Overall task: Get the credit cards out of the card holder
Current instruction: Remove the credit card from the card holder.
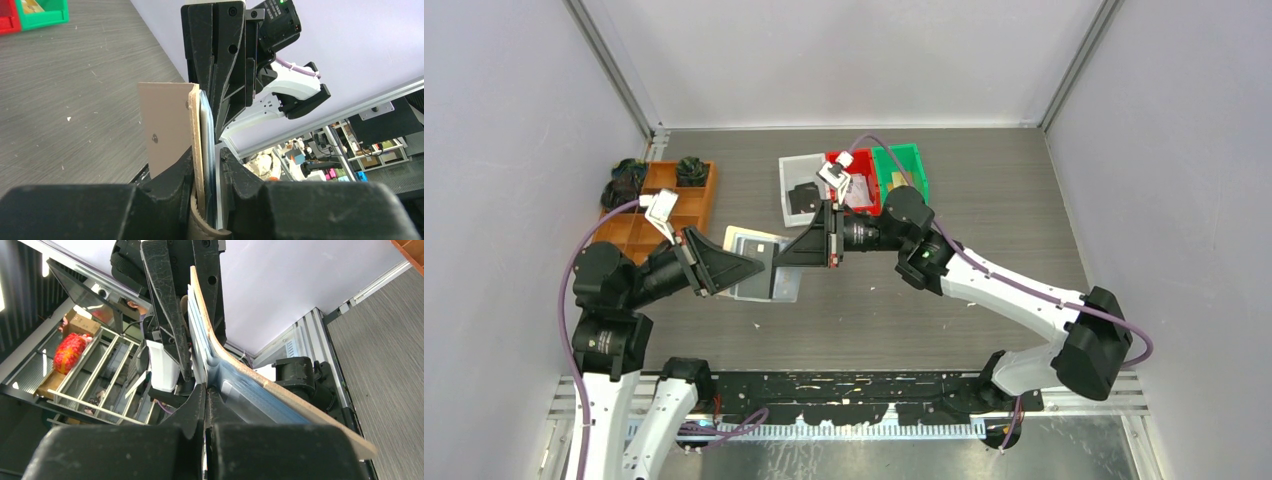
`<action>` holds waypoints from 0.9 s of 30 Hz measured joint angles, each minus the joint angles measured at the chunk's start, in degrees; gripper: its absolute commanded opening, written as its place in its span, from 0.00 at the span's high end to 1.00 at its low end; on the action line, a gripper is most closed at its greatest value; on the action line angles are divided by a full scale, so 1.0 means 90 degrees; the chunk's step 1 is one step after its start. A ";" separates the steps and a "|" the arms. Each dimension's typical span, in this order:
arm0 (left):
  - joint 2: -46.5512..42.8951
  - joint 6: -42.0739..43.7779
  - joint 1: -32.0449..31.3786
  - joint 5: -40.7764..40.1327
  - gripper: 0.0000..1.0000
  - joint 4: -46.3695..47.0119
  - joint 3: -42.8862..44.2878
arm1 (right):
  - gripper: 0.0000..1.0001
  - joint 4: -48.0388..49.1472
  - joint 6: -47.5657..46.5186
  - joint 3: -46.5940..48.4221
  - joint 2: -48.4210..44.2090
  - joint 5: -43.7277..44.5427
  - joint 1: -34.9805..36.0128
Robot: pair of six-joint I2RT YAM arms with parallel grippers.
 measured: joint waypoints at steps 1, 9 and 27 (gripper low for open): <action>0.0007 -0.0002 0.0000 0.0000 0.79 0.0000 0.0000 | 0.99 0.0073 0.0034 -0.0061 -0.0024 0.0024 0.0000; 0.0007 -0.0029 0.0000 -0.0002 0.80 0.0012 0.0000 | 0.99 0.0357 0.0097 -0.0486 -0.0274 0.0194 0.0005; 0.0007 -0.0143 -0.0005 -0.0068 0.86 0.0063 0.0107 | 0.99 0.0923 0.0253 -0.0828 -0.0466 0.0435 0.0034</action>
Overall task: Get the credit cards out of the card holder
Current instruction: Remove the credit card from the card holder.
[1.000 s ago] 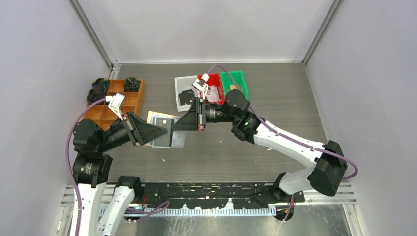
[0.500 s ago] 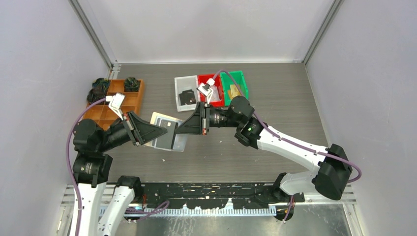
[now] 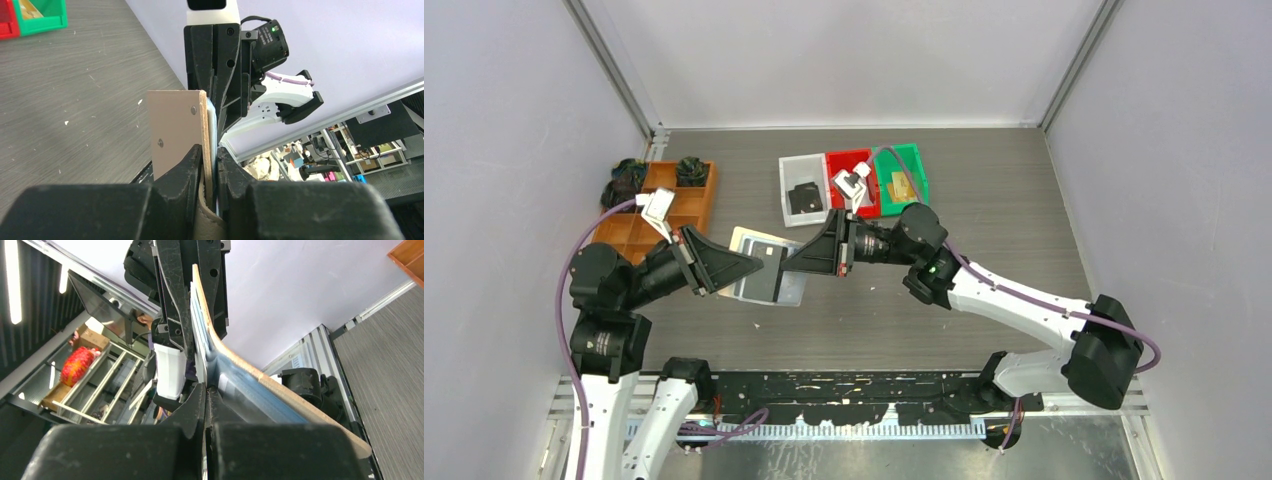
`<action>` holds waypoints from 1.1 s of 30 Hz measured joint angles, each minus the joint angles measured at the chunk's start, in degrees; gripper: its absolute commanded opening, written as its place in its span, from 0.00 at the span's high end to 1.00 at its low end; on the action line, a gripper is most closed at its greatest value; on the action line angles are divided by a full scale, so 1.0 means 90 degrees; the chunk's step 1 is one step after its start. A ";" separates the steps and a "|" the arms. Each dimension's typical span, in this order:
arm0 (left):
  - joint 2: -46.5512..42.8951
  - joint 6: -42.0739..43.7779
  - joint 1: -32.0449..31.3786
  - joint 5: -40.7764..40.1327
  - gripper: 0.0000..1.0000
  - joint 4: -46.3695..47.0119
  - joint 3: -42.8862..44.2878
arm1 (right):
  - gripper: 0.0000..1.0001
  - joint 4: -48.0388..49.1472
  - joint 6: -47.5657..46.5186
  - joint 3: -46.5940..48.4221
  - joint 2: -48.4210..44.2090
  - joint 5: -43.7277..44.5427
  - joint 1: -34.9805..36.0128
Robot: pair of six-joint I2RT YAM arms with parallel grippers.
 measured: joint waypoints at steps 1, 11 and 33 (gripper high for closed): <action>0.0000 0.0000 0.0000 -0.0015 0.86 -0.0002 0.0000 | 0.99 0.0233 0.0095 -0.0129 0.0000 0.0087 0.0017; -0.0046 0.0002 0.0000 -0.0243 0.90 -0.0005 0.0000 | 0.99 0.1307 0.0384 -0.0690 0.0000 0.0840 0.0243; -0.0058 0.0005 -0.0007 -0.0107 0.90 0.0044 0.0102 | 0.99 -0.0350 -0.0214 0.0199 -0.0087 -0.0253 -0.0085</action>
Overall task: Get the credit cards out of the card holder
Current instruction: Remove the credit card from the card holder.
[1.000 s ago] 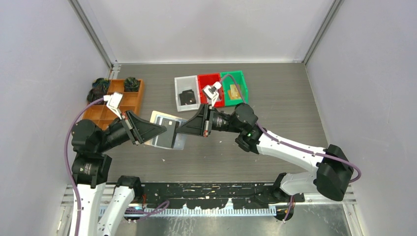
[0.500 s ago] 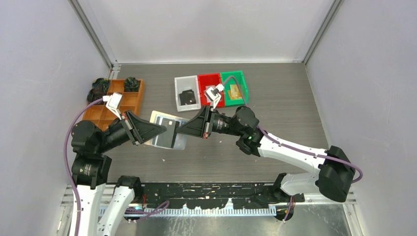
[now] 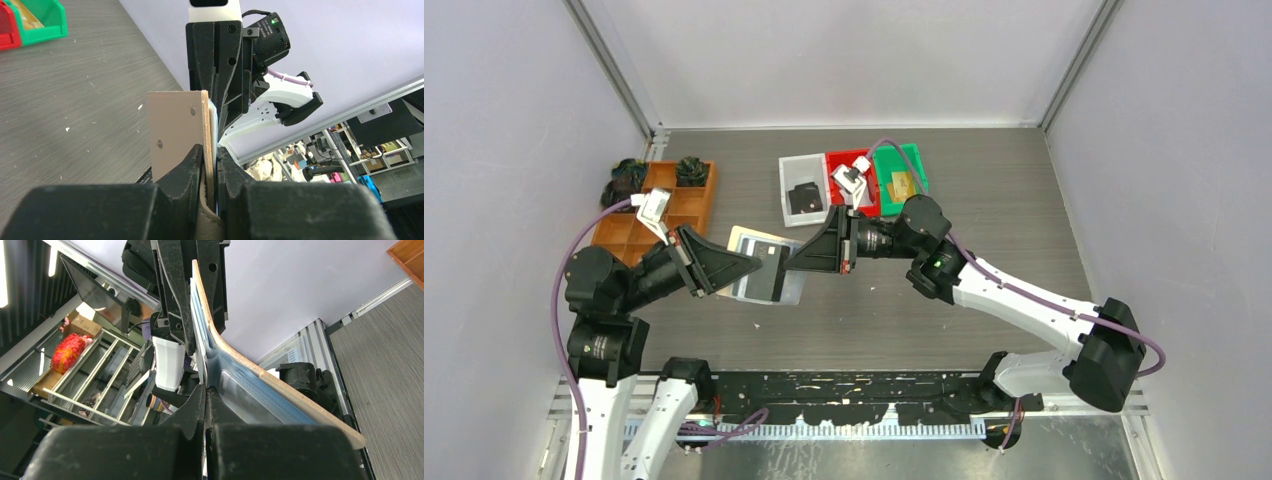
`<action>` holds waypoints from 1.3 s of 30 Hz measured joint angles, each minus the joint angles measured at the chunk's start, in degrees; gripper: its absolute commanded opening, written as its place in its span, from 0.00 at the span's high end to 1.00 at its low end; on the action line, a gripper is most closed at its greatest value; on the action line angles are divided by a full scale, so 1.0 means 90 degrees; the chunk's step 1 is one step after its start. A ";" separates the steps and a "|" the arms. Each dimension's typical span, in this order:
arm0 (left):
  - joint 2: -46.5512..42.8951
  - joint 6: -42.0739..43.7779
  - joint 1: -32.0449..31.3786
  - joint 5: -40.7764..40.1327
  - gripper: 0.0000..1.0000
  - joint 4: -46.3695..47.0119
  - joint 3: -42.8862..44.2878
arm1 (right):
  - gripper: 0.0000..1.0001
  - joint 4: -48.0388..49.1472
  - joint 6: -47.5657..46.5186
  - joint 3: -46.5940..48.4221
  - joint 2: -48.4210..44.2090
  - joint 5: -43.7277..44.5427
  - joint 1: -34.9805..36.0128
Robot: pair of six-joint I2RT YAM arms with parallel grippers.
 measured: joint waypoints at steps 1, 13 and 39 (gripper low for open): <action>0.0000 0.0000 0.0000 0.0000 0.90 0.0000 0.0000 | 0.99 -0.0015 0.0002 0.0010 -0.0002 -0.0029 -0.0012; 0.0002 0.0015 0.0002 -0.0141 0.93 0.0022 0.0000 | 0.60 0.1098 0.0690 -0.0333 0.0148 0.0345 0.0165; 0.0017 0.0049 -0.0019 -0.0265 0.93 0.0010 0.0107 | 0.99 0.1693 0.0792 -0.1253 -0.0418 0.0561 -0.0039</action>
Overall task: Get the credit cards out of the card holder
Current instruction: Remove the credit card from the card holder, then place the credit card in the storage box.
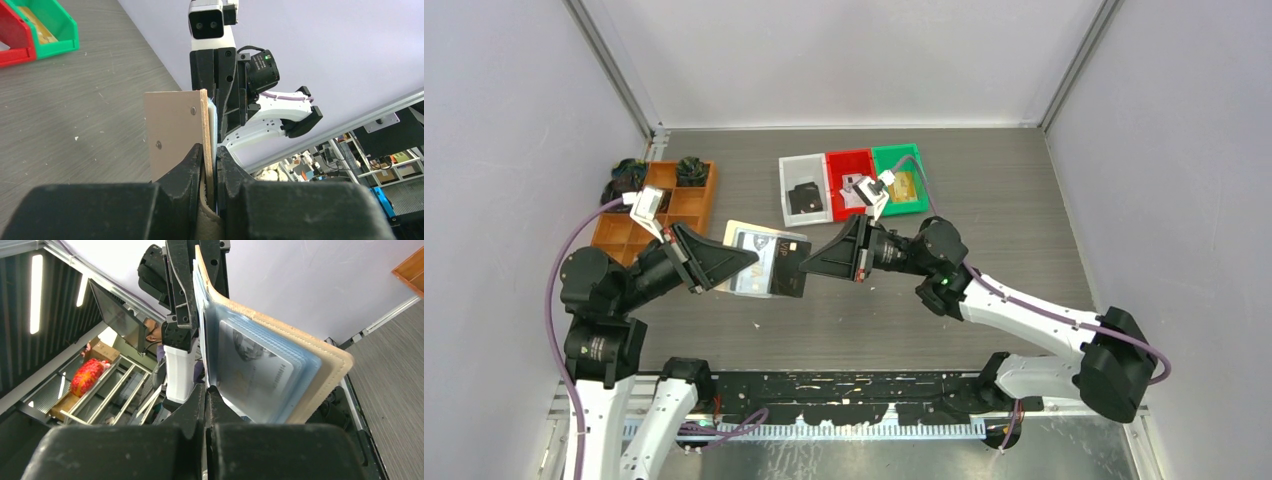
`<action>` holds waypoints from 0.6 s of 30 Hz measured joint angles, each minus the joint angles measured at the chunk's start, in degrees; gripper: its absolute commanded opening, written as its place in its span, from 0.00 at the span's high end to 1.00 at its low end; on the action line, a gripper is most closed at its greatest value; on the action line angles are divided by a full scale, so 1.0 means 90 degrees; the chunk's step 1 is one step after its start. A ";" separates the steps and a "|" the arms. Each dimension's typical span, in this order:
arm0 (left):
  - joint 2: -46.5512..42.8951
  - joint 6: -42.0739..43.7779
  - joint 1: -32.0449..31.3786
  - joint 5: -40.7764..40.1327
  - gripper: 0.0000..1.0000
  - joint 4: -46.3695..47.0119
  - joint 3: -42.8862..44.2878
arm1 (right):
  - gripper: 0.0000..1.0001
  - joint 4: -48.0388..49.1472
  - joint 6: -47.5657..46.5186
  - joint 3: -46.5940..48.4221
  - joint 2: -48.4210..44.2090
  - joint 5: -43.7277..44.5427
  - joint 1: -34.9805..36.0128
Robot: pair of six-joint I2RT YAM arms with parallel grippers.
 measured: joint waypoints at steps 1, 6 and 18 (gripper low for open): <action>0.0000 0.0002 0.0000 -0.0015 0.94 0.0000 0.0002 | 0.99 -0.0034 -0.0007 -0.0022 -0.0039 -0.0002 -0.0029; 0.0000 0.0121 0.0005 -0.0027 0.94 -0.0017 0.0046 | 0.99 -0.0340 -0.0027 -0.0061 -0.0231 -0.0287 -0.0357; -0.0034 0.1039 0.0010 -0.0024 0.95 -0.0318 0.0260 | 0.99 -0.5503 -0.2630 0.2861 -0.0104 -0.0760 -0.2742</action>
